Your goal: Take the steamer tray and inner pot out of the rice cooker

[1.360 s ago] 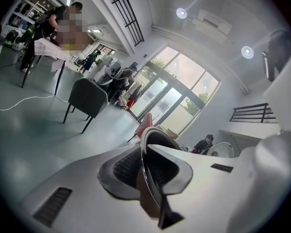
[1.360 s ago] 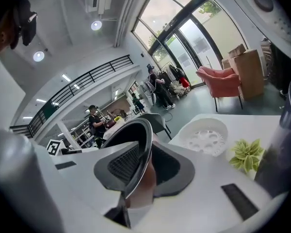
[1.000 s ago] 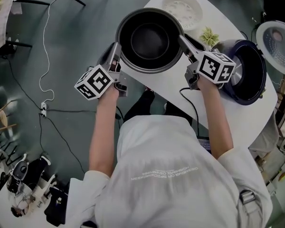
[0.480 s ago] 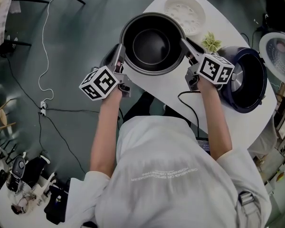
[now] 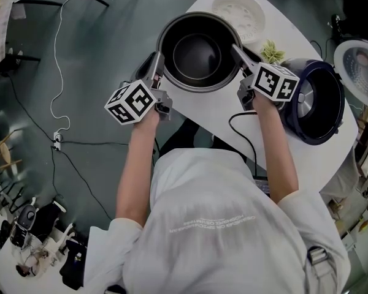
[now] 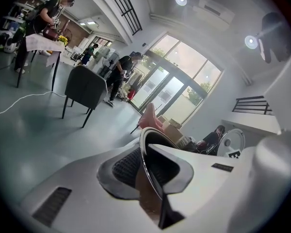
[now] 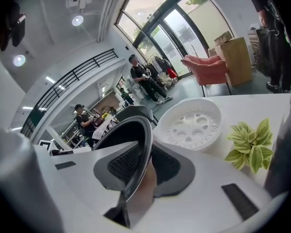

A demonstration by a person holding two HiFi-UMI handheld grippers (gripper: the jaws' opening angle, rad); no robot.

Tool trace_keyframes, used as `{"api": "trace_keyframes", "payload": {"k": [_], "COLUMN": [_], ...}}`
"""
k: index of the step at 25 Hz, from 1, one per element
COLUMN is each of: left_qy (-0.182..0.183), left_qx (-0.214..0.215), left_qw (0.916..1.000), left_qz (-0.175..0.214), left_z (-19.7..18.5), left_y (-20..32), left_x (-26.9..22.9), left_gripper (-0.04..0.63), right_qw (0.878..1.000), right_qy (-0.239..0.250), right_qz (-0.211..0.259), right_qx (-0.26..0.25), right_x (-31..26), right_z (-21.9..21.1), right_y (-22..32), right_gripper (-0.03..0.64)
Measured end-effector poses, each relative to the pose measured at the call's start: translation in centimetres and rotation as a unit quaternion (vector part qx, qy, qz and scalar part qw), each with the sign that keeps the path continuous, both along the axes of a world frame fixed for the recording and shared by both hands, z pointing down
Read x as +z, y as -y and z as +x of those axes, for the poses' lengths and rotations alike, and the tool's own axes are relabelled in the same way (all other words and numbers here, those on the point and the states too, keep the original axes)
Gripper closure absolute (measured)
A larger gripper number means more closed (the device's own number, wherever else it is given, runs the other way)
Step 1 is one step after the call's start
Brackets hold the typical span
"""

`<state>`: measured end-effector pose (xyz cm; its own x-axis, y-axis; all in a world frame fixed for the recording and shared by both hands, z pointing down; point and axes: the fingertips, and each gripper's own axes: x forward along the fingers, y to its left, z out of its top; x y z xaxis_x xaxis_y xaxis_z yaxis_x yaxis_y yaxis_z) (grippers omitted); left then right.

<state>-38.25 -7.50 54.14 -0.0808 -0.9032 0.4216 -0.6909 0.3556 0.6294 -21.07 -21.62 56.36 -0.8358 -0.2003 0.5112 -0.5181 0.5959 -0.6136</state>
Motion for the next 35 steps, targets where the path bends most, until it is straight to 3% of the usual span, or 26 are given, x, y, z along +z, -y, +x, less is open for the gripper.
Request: {"api": "trace_keyframes", "payload": {"k": [8,11,16,22,27,30,35], "left_qy": [0.065,0.124,0.245,0.326,0.339,0.352,0.357], "left_qx": [0.038,0.060,0.122,0.181,0.241,0.276,0.331], "left_qw": [0.9967,0.9894,0.9605,0.9278,0.9076,0.8905,0.8652], "left_qz": [-0.031,-0.046,-0.051,-0.003,0.057,0.085,0.119], "left_z": [0.7,1.1,2.3,6.3,12.7,16.9,24.3], "left_y": [-0.7,-1.1,0.3,3.2,6.7,8.6,11.3], "left_x": [-0.7,-1.7,-4.1,-9.0,-12.9,-14.6,-17.1], "left_gripper": [0.506,0.500,0.500,0.502,0.511,0.526,0.540], "right_qw": [0.999,0.998,0.993,0.978,0.966,0.953,0.927], "right_qy": [-0.016,-0.015,-0.031,-0.034,0.002,0.012,-0.022], "right_qz": [0.025,0.039,0.108,0.200,0.243,0.274,0.326], "right_qx": [0.033,0.043,0.043,0.042,0.093,0.130,0.185], "right_x": [-0.6,-1.8,-4.5,-9.9,-15.0,-17.9,-21.7], "right_z": [2.8,4.2,6.0,9.6,15.4,20.1,29.1], "right_y": [-0.1,-0.8,-2.4,-4.3,-4.8,-4.5,-3.6], "right_gripper": [0.417,0.417,0.431,0.485,0.548,0.566,0.574]}}
